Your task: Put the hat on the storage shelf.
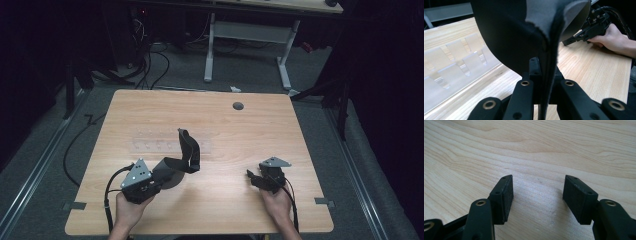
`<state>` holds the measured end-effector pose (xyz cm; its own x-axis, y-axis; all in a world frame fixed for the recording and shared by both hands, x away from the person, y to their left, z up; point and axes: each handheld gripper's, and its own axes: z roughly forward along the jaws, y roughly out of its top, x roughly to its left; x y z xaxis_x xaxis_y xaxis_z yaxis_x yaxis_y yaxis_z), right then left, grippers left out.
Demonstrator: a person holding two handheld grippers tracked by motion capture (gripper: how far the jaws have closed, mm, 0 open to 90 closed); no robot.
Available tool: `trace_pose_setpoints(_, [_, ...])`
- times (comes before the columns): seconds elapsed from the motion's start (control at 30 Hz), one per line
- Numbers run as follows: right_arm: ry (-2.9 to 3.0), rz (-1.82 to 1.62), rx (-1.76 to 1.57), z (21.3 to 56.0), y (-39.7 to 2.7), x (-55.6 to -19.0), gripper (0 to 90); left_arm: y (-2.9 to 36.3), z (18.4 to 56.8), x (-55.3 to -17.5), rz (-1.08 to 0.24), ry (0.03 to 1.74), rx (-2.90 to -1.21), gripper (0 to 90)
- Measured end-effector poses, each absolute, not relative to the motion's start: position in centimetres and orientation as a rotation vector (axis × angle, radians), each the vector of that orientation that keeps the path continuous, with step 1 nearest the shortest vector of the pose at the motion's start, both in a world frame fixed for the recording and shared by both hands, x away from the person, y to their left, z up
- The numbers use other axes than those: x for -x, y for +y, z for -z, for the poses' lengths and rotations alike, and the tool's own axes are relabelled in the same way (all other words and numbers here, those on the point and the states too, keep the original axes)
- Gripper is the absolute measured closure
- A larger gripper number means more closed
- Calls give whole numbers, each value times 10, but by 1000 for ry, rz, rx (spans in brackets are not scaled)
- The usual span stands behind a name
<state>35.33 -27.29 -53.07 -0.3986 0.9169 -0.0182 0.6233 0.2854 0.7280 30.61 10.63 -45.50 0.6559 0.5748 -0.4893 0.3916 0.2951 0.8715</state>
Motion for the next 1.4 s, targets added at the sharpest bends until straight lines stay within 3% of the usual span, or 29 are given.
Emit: trace_pose_setpoints(1.4, [2127, -903, -1376, 531, -273, -353, 411, 147, 441, -309, -281, 968, -1223, 861])
